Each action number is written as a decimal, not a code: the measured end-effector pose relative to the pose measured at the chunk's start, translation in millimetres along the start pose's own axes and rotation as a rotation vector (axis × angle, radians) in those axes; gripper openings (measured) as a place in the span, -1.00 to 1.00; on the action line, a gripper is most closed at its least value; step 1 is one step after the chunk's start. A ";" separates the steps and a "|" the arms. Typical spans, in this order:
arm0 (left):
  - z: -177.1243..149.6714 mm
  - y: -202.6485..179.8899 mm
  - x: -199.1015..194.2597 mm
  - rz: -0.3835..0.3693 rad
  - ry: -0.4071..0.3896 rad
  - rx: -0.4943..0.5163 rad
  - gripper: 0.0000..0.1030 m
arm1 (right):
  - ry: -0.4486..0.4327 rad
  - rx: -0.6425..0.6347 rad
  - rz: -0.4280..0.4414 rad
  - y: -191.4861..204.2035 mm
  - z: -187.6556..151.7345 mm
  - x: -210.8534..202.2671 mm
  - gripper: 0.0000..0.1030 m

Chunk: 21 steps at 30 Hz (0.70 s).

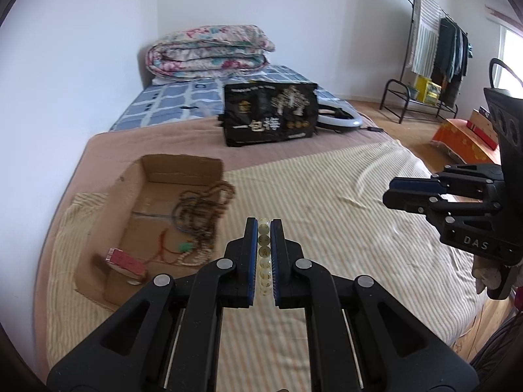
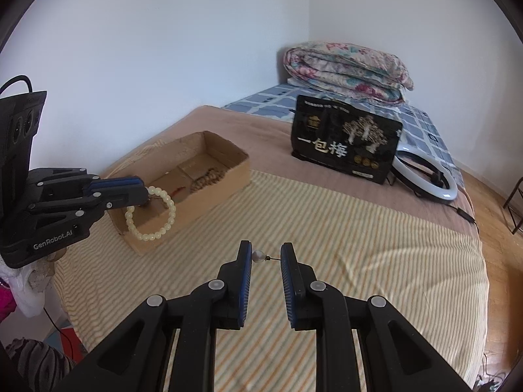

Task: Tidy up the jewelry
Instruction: 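Carry the bracelet in the left tool and pearl earring in the right tool over the box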

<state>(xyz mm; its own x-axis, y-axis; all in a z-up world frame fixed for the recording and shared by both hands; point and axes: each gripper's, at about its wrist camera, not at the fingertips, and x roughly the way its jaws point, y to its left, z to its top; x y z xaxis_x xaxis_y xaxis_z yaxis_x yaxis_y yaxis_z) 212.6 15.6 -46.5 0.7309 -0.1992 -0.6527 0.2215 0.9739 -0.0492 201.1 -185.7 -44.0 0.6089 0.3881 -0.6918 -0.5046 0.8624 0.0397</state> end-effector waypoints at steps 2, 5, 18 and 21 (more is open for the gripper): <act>2.9 12.0 -0.9 0.014 -0.004 -0.009 -0.89 | -0.004 -0.008 0.016 8.0 7.0 2.8 -0.68; 7.2 29.1 -1.7 0.028 -0.009 -0.024 -0.89 | -0.010 -0.019 0.038 20.2 17.5 7.7 -0.68; 24.5 97.6 7.9 0.088 -0.018 -0.081 -0.89 | -0.018 -0.063 0.134 76.9 53.6 41.0 -0.68; 26.3 110.7 13.2 0.089 -0.012 -0.099 -0.89 | -0.008 -0.073 0.153 90.5 57.6 54.7 -0.68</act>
<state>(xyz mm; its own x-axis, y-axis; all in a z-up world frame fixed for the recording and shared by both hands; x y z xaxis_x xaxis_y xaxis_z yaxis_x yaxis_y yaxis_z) 263.7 117.8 -40.7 0.7525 -0.1120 -0.6490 0.0911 0.9937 -0.0659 224.0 -67.7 -36.8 0.5260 0.5160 -0.6761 -0.6351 0.7671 0.0913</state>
